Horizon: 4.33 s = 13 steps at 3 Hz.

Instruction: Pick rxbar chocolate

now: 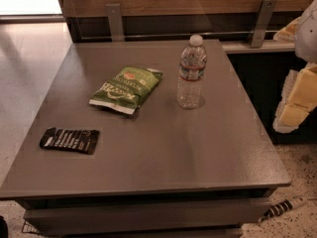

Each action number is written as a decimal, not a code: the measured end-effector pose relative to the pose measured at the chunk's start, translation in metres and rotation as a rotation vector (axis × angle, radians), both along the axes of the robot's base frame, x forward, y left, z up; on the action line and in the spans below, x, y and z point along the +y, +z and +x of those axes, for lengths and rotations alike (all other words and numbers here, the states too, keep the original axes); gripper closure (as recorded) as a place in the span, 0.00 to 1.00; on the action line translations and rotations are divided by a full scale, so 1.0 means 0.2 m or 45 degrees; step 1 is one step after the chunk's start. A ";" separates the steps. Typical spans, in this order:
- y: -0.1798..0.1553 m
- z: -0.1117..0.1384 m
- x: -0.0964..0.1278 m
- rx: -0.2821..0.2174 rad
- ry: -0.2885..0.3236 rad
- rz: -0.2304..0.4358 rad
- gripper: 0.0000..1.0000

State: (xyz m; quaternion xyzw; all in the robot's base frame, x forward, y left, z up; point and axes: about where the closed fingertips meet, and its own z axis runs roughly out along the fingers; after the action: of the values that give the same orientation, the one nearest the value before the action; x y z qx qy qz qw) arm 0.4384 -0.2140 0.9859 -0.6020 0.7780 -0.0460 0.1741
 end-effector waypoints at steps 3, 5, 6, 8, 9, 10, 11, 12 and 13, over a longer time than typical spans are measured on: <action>-0.15 -0.03 0.29 -0.024 0.064 0.236 0.00; -0.19 -0.09 0.82 -0.154 0.254 0.614 0.00; -0.18 -0.10 1.06 -0.179 0.372 0.756 0.00; -0.23 -0.07 1.13 -0.168 0.381 0.790 0.00; -0.32 -0.03 1.26 -0.147 0.403 0.841 0.00; -0.45 -0.01 1.45 -0.121 0.444 0.907 0.00; -0.66 0.01 1.73 -0.034 0.504 1.014 0.00; -0.79 0.01 1.90 0.050 0.550 1.063 0.00; -0.89 0.02 2.00 0.104 0.569 1.109 0.00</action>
Offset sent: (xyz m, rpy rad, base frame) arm -0.0024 0.0565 -0.0352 0.1920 -0.0137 0.0631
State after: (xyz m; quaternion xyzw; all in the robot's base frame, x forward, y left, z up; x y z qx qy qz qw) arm 0.4426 0.1863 0.8080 -0.6267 0.5829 0.3459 0.3846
